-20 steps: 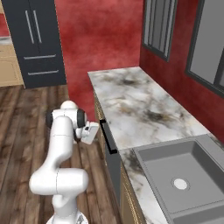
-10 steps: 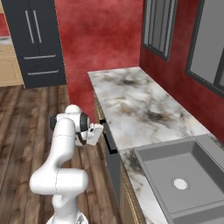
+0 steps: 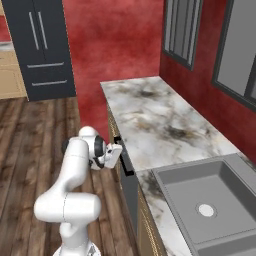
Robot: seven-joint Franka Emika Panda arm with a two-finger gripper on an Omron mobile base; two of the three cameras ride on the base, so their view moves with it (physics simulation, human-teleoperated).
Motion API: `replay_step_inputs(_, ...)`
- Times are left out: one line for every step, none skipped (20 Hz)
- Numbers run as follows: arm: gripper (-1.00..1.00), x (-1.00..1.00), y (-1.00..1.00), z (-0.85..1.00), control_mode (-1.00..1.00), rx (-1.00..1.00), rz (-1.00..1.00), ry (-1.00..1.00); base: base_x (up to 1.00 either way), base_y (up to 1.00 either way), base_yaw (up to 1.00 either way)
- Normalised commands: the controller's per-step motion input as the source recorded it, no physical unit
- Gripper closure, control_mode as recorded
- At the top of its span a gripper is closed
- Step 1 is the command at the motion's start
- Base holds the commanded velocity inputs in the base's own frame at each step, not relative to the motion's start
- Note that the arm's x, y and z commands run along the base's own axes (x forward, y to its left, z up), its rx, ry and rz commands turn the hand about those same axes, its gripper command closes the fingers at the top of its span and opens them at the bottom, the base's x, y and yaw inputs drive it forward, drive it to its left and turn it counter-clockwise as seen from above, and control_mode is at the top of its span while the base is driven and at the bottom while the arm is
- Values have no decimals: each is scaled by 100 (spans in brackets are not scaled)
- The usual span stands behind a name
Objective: Open the dishwasher door and pull out the top rack.
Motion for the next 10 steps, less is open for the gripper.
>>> replay_step_inputs(100, 27, -7, -31, -100, 0, 0, 1, 0, 0, 0)
replay_step_inputs(100, 28, -6, -30, -100, 0, 0, 3, 0, 0, 0)
replay_step_inputs(100, 26, 0, -33, -100, 0, 0, 7, 0, 0, 0)
replay_step_inputs(100, 19, 0, -34, -100, 0, 0, 9, 0, 0, 0)
replay_step_inputs(100, 14, 0, -37, -100, 0, 0, 9, 0, 0, 0)
replay_step_inputs(100, 4, 0, -40, -100, 0, 0, 11, 0, 0, 0)
replay_step_inputs(100, 0, 0, -44, -100, 0, 0, 13, 0, 0, 0)
replay_step_inputs(100, 0, 9, -48, -100, 1, 0, 14, 0, 0, 0)
replay_step_inputs(100, 0, 21, -55, -100, 3, 0, 17, 0, 0, 0)
replay_step_inputs(100, -4, 31, -55, -100, 3, 0, 17, 0, 0, 0)
